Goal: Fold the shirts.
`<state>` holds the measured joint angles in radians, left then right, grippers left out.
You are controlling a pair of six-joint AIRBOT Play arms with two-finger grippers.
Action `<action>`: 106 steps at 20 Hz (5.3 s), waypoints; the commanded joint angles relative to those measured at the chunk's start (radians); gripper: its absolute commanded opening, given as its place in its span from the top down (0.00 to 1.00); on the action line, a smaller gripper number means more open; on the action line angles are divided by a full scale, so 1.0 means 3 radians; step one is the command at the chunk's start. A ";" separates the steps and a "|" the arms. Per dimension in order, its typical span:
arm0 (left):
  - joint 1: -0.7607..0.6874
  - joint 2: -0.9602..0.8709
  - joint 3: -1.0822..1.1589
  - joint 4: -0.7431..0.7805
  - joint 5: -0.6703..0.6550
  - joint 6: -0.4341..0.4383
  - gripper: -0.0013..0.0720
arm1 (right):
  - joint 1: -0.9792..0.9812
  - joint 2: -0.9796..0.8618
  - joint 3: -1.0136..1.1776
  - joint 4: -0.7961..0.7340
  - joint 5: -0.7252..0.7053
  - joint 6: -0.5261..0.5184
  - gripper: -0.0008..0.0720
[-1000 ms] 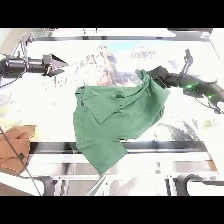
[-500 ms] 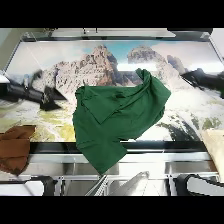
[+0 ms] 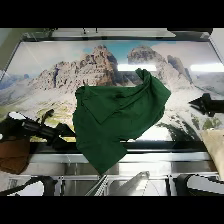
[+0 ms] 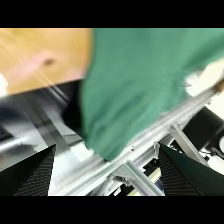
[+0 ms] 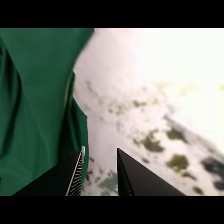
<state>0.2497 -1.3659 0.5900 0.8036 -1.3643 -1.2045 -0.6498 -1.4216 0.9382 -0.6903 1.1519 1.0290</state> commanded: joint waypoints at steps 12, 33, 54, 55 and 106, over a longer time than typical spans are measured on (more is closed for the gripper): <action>-0.0444 -0.0970 0.0558 -0.1174 0.0000 0.0698 0.96 | 0.0645 -0.0599 -0.0158 0.0134 -0.0148 0.0121 0.45; 0.0554 -0.0076 0.0810 -0.1684 -0.0584 0.0769 0.96 | 0.1397 -0.0791 -0.0032 0.1128 -0.0036 -0.0303 0.94; 0.1787 0.1724 0.4889 -0.2710 -0.0151 0.0337 0.95 | 0.0418 0.3063 0.1799 0.1153 -0.1316 -0.1209 0.95; 0.1770 0.1600 0.4772 -0.2711 -0.0237 0.0298 0.95 | 0.0418 0.2903 0.1799 0.1153 -0.1240 -0.1133 0.95; 0.0062 -0.2424 0.3623 -0.0651 0.0546 0.0813 0.97 | 0.1057 -0.2009 0.1920 0.0594 -0.0404 -0.0011 0.95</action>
<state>0.2687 -2.0937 1.6768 0.6090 -1.1900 -0.9611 -0.3309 -2.0335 1.5143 -0.4839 1.0618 1.0050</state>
